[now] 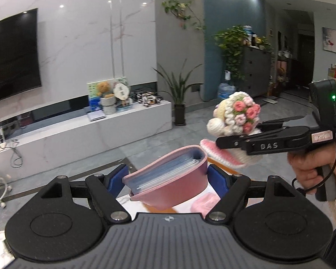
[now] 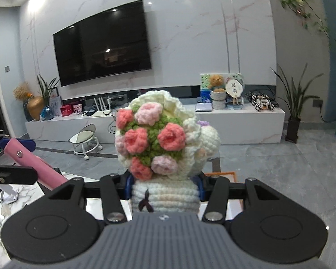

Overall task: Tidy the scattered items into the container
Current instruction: 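Carry the wallet with the left tool while the right tool carries the bouquet over the orange box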

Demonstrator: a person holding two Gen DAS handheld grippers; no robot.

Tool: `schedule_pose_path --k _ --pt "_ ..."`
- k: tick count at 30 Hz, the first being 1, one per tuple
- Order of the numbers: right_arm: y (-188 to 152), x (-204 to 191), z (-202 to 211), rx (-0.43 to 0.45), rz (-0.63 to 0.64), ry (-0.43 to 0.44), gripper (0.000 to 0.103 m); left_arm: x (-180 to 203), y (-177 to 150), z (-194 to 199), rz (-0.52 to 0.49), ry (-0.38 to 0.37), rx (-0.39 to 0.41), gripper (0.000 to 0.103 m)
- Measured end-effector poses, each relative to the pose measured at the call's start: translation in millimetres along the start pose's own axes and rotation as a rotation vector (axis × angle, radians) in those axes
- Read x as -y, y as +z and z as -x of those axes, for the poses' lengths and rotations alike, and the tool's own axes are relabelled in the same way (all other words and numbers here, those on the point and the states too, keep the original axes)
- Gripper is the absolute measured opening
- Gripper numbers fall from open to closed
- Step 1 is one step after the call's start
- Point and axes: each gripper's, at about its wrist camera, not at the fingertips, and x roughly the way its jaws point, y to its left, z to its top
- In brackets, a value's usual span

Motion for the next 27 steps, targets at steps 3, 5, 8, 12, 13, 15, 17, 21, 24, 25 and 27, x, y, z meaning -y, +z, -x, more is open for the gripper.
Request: schedule_pose_path --k 3,5,8,12,13,15,17,21,24,25,27 --pt "-5.4 12.3 -5.9 -0.019 -0.02 -0.013 0.053 7.3 1.2 -19.5 0.001 -0.024 -0.017 0.091" --pt "-9.2 19.5 -10.1 -0.032 -0.029 -0.022 0.053 11.4 1.1 -33.1 -0.004 -0.035 -0.032 0.091" --pt "-15.5 27.8 -17.2 -0.052 -0.036 -0.031 0.053 12.4 2.6 -51.2 0.002 -0.04 -0.054 0.091" --pt "-24.2 36.8 -30.1 -0.083 -0.041 -0.048 0.053 12.9 1.1 -77.3 0.015 -0.049 -0.098 0.091" --pt "-25.8 38.7 -34.5 -0.091 -0.042 -0.053 0.053 12.4 -0.9 -82.7 0.016 -0.049 -0.11 0.091" --pt "-27.5 41.9 -42.9 -0.107 -0.044 -0.061 0.053 12.9 -5.7 -97.1 0.016 -0.043 -0.138 0.091" --pt "-29.6 45.1 -50.3 -0.123 -0.044 -0.065 0.053 13.5 -11.2 -111.8 0.016 -0.035 -0.166 0.091" --pt "-32.4 58.3 -69.3 -0.158 -0.076 -0.063 0.053 9.6 -20.9 -139.0 0.015 -0.011 -0.218 0.091" --pt "-38.0 63.6 -80.9 -0.191 -0.094 -0.073 0.053 11.2 -28.5 -155.9 0.013 -0.009 -0.247 0.091" --pt "-40.3 65.0 -84.5 -0.203 -0.099 -0.077 0.053 10.9 -31.0 -158.1 0.015 -0.012 -0.255 0.091" --pt "-44.5 67.4 -90.1 -0.222 -0.104 -0.086 0.053 11.7 -36.1 -165.0 0.018 -0.013 -0.272 0.091"
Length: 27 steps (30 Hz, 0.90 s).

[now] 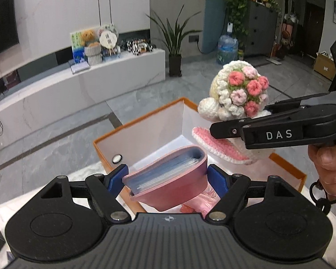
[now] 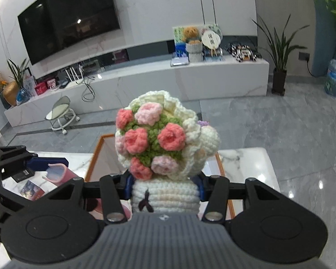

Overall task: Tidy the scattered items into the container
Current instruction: 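Carry the wallet with the left tool while the right tool carries the bouquet over the orange box, then open the left tool over the box while the right tool opens to drop the bouquet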

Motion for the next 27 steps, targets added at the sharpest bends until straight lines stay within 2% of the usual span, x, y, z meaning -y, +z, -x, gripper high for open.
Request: schedule_pose_path --k 15,20,27 --pt "-7.7 5.2 -32.4 -0.085 -0.014 -0.006 0.054 5.1 -18.5 -30.2 -0.015 0.026 -0.066 0.091" --pt "-8.4 2.5 -35.5 -0.104 0.005 -0.017 0.062 7.5 -19.2 -36.5 -0.035 0.047 -0.072 0.093" --pt "-6.3 2.1 -30.8 -0.08 0.003 -0.024 0.066 11.5 -18.9 -33.9 -0.036 0.061 -0.047 0.092"
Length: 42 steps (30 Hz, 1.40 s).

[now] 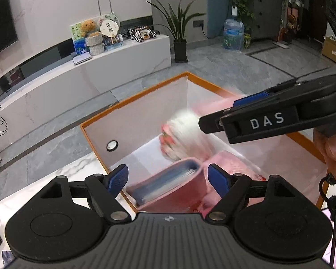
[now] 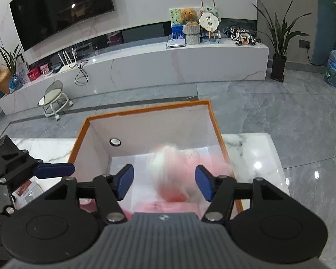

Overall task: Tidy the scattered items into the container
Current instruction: 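Open the left tool over the box while the right tool opens to drop the bouquet, then move both open tools away from the box back toward the table items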

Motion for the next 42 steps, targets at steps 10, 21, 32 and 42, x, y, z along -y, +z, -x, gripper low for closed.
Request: schedule_pose_path --k 10,21,32,42 --pt "1.8 -2.1 6.2 0.021 -0.004 0.004 0.067 -4.4 4.5 9.6 0.016 0.001 0.019 0.092" --pt "6.4 -1.9 16.5 0.052 0.001 0.002 0.067 -18.5 7.1 30.4 0.029 0.015 0.047 0.092" --pt "10.9 -5.8 32.3 0.092 0.015 -0.008 0.067 -24.2 11.2 60.3 0.029 0.035 0.094 0.092" --pt "12.1 -18.4 51.5 0.144 0.045 -0.005 0.067 -30.2 10.5 85.8 0.034 0.042 0.134 0.092"
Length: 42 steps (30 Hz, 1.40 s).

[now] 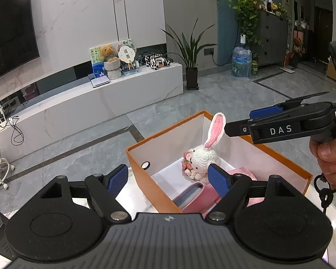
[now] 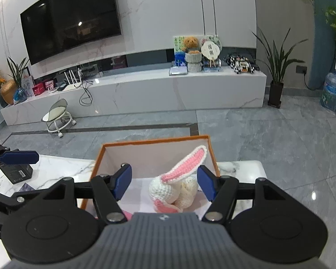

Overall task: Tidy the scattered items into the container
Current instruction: 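Move both open tools away from the box back toward the table items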

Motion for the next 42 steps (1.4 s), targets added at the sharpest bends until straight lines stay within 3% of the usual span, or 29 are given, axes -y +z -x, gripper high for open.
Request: schedule_pose_path --k 12,27,42 --pt "2.7 -30.2 27.7 0.11 0.06 0.044 0.067 -28.5 -13.5 35.4 0.03 0.038 0.034 0.092" --pt "-11.2 -99.7 50.1 0.197 0.236 0.137 0.067 -88.3 -38.1 90.7 0.076 0.125 0.062 0.092" --pt "-27.6 -135.1 48.1 0.19 0.341 0.188 0.068 -150.0 -91.5 118.5 0.133 0.196 0.057 0.093"
